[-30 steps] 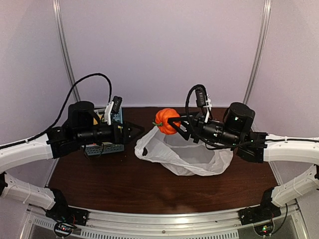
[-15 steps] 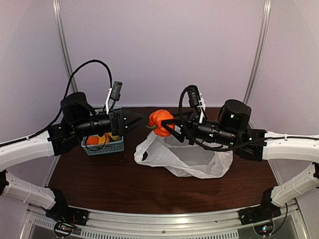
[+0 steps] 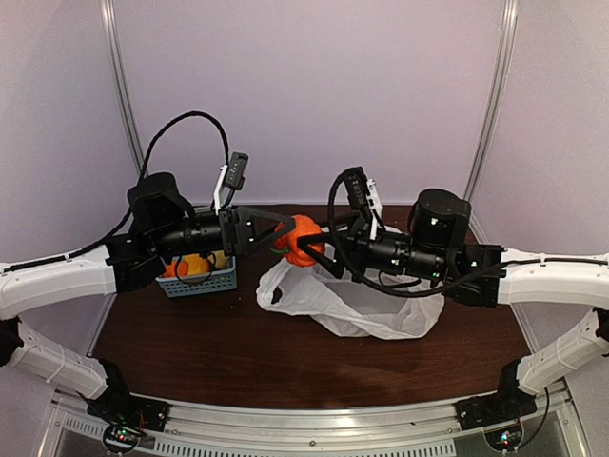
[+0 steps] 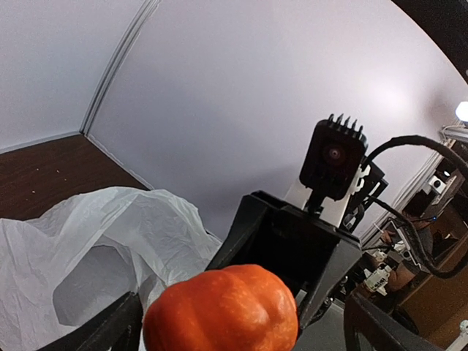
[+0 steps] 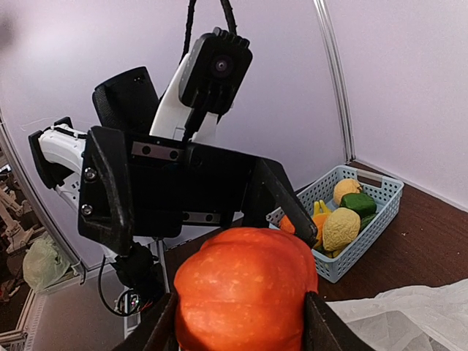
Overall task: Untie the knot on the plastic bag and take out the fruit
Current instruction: Pass from the right arm to the left
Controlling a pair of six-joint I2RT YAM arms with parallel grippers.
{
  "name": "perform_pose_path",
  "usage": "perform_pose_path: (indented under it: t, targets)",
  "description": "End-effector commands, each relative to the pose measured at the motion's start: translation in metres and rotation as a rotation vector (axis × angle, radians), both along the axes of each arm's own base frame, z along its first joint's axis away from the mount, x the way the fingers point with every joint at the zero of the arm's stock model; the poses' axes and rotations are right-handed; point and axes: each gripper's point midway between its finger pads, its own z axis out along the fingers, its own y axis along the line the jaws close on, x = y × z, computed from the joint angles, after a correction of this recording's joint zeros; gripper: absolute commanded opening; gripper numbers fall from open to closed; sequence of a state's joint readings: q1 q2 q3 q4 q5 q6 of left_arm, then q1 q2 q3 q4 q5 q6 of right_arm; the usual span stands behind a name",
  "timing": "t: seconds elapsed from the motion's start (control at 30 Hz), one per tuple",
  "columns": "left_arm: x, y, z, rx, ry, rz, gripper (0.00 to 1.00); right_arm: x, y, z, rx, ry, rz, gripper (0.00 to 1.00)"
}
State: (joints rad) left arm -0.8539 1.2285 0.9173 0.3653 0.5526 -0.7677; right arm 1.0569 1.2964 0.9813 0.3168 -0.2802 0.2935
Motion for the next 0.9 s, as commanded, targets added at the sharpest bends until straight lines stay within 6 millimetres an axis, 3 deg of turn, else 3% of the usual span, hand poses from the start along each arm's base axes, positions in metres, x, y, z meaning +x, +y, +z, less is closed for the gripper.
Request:
perform_pose_path:
  t: [0.0,0.1,0.27,0.57,0.77,0.87]
  targets:
    - [0.001,-0.004,0.016,-0.027,-0.022,-0.006,0.97,-0.001,0.003,0.009,-0.004,-0.028,-0.012,0.54]
    - [0.001,-0.008,0.011,-0.010,-0.009,-0.026,0.97,-0.002,0.004,0.008,-0.014,-0.032,-0.015,0.54]
    - [0.000,-0.013,0.005,0.011,0.007,-0.052,0.86,-0.003,0.005,0.009,-0.025,-0.046,-0.028,0.54]
    - [-0.001,-0.018,-0.005,0.034,0.032,-0.075,0.77,-0.003,0.004,0.011,-0.030,-0.062,-0.040,0.54]
    - [-0.002,-0.018,-0.006,0.033,0.034,-0.082,0.58,-0.002,0.006,0.008,-0.038,-0.062,-0.049,0.54]
    - [-0.002,-0.017,-0.004,0.026,0.028,-0.078,0.52,-0.001,0.005,0.008,-0.039,-0.062,-0.056,0.61]
